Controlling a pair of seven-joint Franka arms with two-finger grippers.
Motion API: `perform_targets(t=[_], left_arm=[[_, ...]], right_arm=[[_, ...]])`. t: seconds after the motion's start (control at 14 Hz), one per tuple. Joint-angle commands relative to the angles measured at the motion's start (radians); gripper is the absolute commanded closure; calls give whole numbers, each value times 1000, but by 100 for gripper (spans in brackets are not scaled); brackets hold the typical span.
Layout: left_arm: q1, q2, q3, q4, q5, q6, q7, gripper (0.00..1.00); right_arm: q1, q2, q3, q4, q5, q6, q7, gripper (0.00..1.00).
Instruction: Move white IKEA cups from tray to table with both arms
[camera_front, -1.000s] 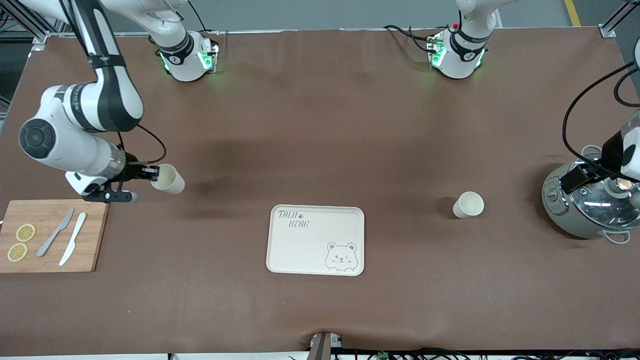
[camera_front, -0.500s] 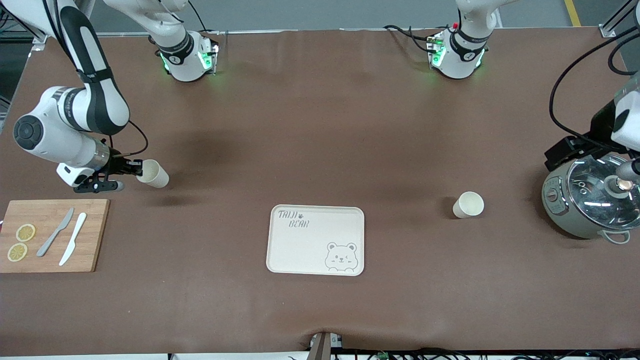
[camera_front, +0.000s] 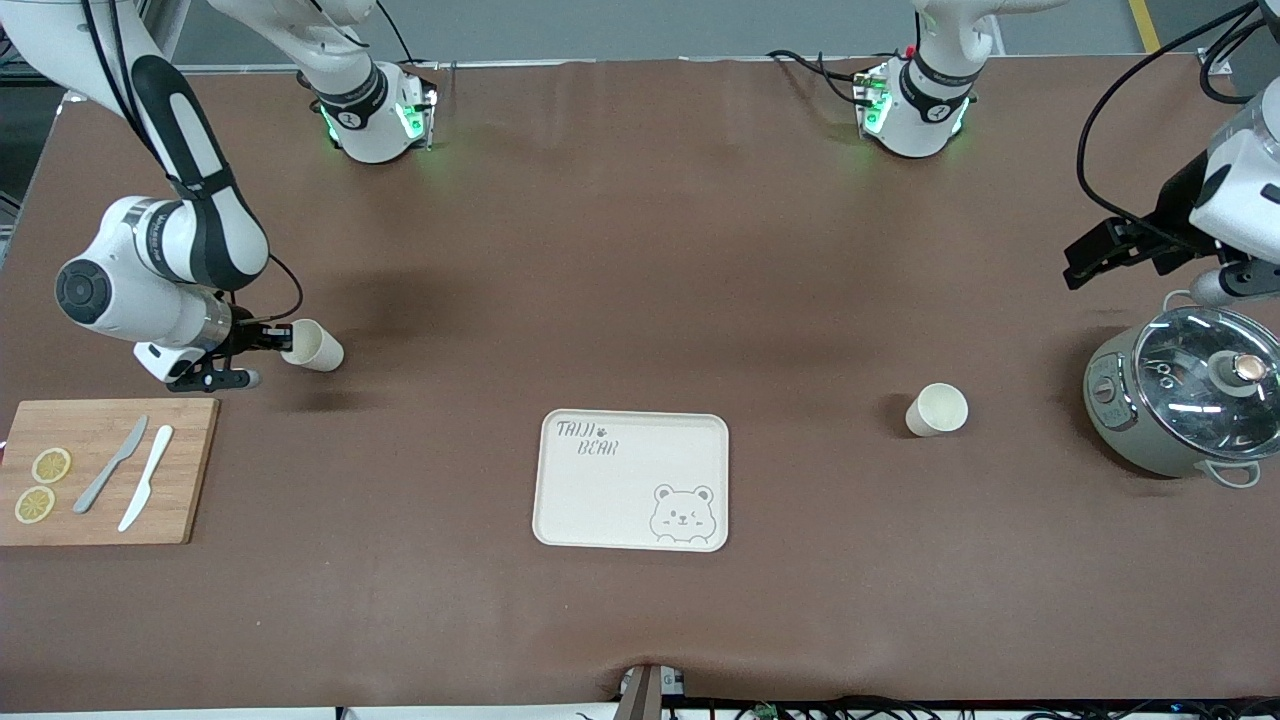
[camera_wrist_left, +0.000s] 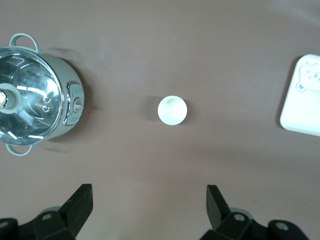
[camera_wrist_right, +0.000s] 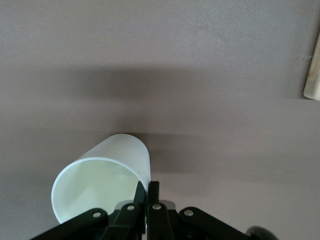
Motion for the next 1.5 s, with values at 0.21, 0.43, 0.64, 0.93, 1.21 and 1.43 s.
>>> perform_targets(t=[0.21,0.43,0.64,0.93,1.21,1.43], left_arm=[[-5,-95,39,-96,-29,6,43,0],[-9,-86,38,-89,-15,6,54,0],[-8,-80,38,-81,-15,6,55,0],[-8,-60,38,-70,-11,6,55,0],[-12,-42,36,-58,14,10,56,0],[-12,-35,36,-58,14,16,55,0]], right_arm=[[-36,15,22,46,-19,-30,11,0],[-7,15,28,256,-17,-307,3,0],[13,21,30,481,-8,-418,0,0],[50,56,27,848,-20,-681,6,0],[54,-55,25,854,-15,-800,60,0],[53,-223,25,730,-20,-786,60,0]])
